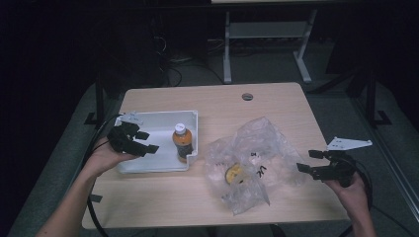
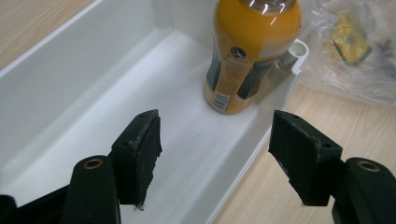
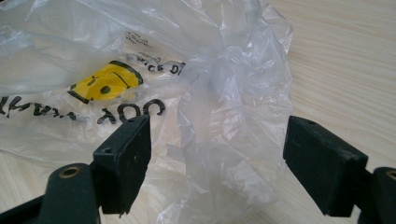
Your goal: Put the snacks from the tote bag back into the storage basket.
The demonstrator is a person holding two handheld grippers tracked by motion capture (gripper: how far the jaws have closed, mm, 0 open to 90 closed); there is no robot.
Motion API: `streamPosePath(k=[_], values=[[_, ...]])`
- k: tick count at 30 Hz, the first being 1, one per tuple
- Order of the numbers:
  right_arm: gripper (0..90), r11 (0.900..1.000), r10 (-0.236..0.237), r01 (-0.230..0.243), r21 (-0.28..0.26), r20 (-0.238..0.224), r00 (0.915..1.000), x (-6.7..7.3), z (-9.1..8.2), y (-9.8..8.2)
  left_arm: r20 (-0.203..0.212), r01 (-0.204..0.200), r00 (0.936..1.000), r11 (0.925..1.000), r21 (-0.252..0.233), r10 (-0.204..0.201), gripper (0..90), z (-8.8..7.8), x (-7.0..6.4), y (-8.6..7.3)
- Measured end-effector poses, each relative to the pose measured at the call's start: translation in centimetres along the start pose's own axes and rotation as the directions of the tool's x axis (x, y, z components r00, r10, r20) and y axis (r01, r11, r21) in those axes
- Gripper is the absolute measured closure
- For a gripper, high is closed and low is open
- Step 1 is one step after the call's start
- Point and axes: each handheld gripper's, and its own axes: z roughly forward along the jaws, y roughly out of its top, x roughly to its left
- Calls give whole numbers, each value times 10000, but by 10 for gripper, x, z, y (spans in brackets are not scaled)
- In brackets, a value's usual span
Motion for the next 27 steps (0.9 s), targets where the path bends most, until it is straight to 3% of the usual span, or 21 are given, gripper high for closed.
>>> streamPosePath(k=[27], values=[[228,9999,21,-21,114,33,10000,0,0,-3,-44,325,9995,9988,-378,-327,327,8,-5,-40]])
